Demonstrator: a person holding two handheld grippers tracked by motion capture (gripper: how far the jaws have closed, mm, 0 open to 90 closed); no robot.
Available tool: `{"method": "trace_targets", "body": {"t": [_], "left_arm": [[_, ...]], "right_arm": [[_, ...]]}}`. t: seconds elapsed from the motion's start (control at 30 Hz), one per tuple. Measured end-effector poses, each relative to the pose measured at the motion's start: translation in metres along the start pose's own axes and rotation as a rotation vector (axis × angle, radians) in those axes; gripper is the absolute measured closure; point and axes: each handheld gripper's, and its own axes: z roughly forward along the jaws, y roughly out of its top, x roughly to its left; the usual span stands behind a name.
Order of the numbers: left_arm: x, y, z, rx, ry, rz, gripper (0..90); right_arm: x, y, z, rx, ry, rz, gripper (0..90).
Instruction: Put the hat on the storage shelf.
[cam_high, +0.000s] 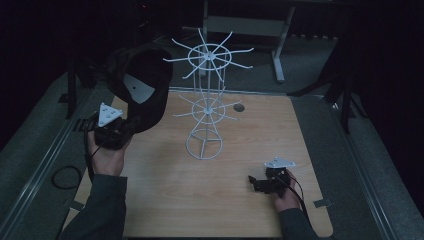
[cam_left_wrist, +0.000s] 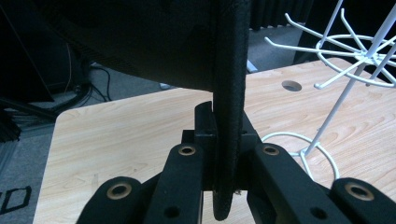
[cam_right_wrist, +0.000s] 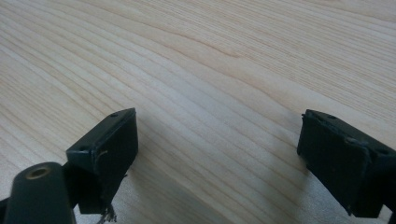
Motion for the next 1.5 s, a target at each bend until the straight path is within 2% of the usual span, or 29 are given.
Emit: {"method": "trace_targets", "body": {"t": [1.23, 1.5], "left_arm": [[-0.011, 0.021, -0.003, -0.034, -0.003, 0.025, 86.4], [-0.015, 0.024, -0.004, -0.049, 0.024, 0.036, 86.4]], "right_arm": [[0.000, 0.000, 0.000, -0.001, -0.001, -0.003, 12.3], [0.000, 0.000, 0.000, -0.001, -0.001, -0.003, 12.3]]}}
